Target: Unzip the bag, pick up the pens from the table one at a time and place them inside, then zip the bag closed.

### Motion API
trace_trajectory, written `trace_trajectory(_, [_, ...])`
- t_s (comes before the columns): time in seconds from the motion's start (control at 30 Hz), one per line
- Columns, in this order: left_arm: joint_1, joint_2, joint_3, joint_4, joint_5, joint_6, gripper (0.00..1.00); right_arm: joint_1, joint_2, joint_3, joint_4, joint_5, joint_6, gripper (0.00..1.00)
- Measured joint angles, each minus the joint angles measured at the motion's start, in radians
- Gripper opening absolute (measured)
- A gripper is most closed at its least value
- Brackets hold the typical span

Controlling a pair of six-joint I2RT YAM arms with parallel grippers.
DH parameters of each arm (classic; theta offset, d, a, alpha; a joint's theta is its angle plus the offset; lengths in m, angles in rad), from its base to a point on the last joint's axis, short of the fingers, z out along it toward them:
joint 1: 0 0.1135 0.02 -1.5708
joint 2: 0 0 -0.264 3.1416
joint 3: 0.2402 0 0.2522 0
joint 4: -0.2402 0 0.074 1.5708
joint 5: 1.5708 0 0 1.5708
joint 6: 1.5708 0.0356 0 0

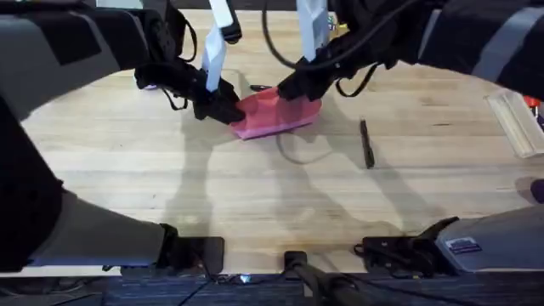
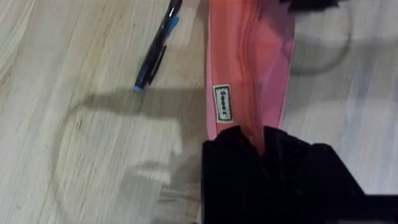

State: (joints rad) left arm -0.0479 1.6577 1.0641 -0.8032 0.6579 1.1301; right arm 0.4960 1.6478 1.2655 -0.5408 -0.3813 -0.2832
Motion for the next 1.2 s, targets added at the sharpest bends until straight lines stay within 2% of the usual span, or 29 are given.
trace_trajectory(0.3, [0.0,0.0,0.0,0.002,0.003,0.0,0.042,0.114,0.048,0.0,0.122,-0.115,0.076,0.03])
trace_trajectory(0.83, [0.0,0.0,0.0,0.004,0.005,0.0,0.042,0.152,0.068,0.0,0.141,-0.22,0.119,0.03])
trace_trajectory(1.2, [0.0,0.0,0.0,0.006,0.001,0.024,0.042,0.173,0.067,0.0,0.16,-0.21,0.119,0.043])
